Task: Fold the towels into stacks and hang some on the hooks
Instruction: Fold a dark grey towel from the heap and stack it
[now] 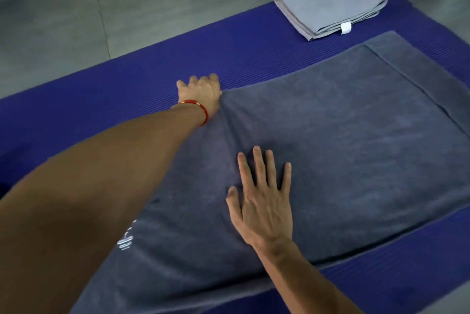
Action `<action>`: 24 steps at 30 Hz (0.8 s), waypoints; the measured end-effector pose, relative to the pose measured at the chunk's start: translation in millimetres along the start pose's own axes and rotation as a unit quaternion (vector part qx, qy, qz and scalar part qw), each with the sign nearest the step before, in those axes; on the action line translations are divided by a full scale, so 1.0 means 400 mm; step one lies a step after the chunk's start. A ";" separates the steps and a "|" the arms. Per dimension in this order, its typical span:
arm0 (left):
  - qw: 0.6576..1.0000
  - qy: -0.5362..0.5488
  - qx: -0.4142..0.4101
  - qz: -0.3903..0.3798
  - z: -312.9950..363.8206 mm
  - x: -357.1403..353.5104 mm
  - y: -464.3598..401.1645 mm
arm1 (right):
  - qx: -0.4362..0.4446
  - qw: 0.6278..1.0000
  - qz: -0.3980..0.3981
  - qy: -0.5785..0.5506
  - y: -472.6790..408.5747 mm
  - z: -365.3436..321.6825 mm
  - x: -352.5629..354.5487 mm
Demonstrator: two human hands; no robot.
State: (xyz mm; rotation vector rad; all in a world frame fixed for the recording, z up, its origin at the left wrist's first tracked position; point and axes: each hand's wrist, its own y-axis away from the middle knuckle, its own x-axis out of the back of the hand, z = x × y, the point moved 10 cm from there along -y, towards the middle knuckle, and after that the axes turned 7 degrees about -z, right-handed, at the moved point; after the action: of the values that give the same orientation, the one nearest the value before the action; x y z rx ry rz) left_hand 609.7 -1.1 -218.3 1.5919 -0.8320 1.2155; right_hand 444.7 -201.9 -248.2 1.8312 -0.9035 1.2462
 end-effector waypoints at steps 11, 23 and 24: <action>0.994 0.072 0.075 -0.040 -0.404 -0.267 0.437 | 0.030 0.999 -0.006 0.028 0.002 -0.018 -0.011; 0.986 0.149 0.054 0.052 -0.403 -0.330 0.964 | 0.128 0.986 -0.077 0.078 0.221 -0.209 -0.131; 0.985 0.153 0.002 0.075 -0.345 -0.336 1.031 | 0.161 0.980 -0.087 0.073 0.266 -0.246 -0.149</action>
State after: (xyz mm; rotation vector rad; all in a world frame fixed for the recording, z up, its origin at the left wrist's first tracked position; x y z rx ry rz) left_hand 154.8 -11.4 -225.8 1.3179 -0.7586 1.5235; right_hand 294.3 -159.9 -259.7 1.9848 -0.4682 1.4566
